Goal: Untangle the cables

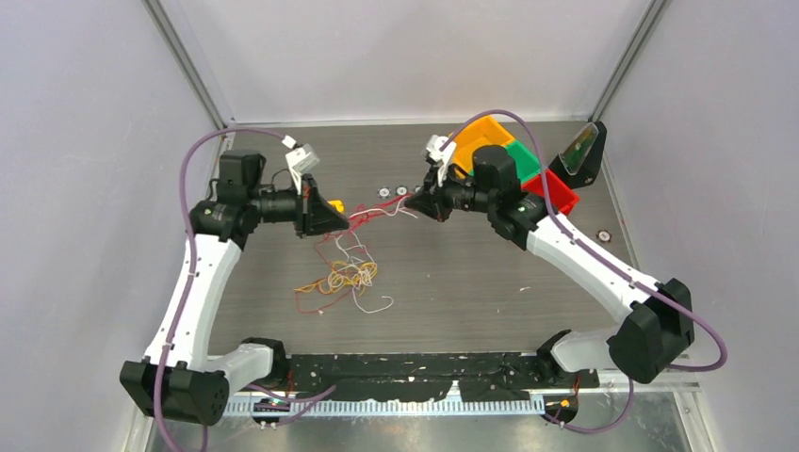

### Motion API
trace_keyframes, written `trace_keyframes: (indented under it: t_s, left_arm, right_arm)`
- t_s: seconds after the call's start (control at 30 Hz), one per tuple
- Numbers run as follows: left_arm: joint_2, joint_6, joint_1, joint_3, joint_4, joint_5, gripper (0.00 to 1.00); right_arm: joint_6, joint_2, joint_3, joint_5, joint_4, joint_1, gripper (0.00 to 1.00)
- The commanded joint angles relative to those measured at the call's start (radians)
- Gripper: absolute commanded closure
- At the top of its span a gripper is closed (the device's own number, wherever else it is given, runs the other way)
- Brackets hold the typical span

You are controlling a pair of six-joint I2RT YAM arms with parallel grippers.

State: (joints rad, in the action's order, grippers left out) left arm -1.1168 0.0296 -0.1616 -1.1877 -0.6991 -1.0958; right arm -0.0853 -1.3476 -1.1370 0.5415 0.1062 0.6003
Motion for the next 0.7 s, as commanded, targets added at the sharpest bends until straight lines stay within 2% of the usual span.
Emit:
trace_keyframes:
  t_s: [0.0,0.07,0.13,0.3,0.67]
  left_arm:
    - [0.045,0.515,0.107,-0.123,-0.592,-0.040,1.00]
    - [0.031,0.655,0.140,-0.130,-0.718,0.025,1.00]
    - [0.030,0.732,0.196,-0.104,-0.765,0.080,1.00]
    - [0.042,0.841,0.337,0.016,-0.724,0.178,1.00]
    - [0.013,1.036,0.544,0.204,-0.617,0.384,1.00]
  right_arm:
    - [-0.107,0.084,0.024,-0.198,0.072,-0.134,0.94]
    - [-0.109,0.102,0.024,-0.200,0.074,-0.157,0.95]
    - [-0.104,0.113,0.012,-0.199,0.075,-0.172,0.95]
    - [-0.096,0.145,-0.020,-0.177,0.072,-0.207,0.95]
    - [-0.090,0.182,-0.075,-0.051,0.096,-0.358,0.95]
